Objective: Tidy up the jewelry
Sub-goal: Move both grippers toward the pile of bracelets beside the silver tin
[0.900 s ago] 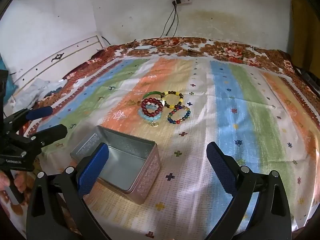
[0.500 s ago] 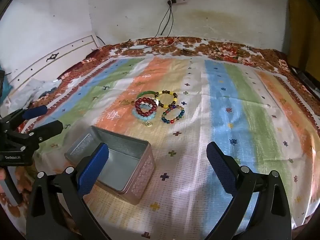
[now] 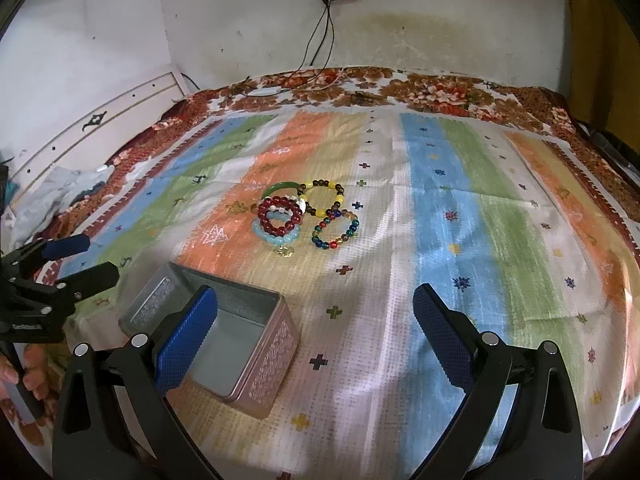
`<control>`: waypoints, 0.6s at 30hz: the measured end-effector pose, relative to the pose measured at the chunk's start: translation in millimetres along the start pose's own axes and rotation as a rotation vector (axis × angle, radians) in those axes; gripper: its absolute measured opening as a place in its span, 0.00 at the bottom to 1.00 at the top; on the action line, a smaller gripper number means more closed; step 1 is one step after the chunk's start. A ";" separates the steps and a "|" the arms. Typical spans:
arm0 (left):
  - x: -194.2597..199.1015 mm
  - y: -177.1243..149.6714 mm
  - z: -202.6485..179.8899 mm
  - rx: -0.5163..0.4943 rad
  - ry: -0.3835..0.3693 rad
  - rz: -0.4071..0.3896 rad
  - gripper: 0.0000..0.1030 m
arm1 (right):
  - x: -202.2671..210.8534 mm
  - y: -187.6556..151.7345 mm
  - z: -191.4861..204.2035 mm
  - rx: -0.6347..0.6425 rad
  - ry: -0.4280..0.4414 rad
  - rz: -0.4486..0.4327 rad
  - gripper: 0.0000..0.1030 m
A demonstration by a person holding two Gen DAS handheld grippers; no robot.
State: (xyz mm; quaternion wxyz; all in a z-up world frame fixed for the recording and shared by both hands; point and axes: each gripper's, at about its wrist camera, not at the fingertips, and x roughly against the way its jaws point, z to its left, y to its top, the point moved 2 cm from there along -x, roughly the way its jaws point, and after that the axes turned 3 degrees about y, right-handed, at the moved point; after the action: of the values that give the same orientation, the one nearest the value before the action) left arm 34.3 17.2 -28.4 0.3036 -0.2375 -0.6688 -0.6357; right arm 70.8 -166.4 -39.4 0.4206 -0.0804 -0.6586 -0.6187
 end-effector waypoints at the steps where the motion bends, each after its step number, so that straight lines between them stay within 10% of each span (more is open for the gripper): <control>1: -1.5 1.1 -0.1 -0.004 0.011 0.000 0.95 | -1.1 1.1 0.3 0.004 -0.003 0.000 0.96; 18: -45.4 40.2 2.9 -0.025 -0.018 0.059 0.94 | -33.0 22.4 -0.3 0.037 0.013 0.061 0.96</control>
State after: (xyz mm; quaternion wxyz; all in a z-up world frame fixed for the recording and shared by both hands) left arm 94.2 26.4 -32.1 0.3130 -0.2666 -0.6561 -0.6328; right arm 105.9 -148.0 -44.3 0.4449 -0.0887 -0.6644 -0.5940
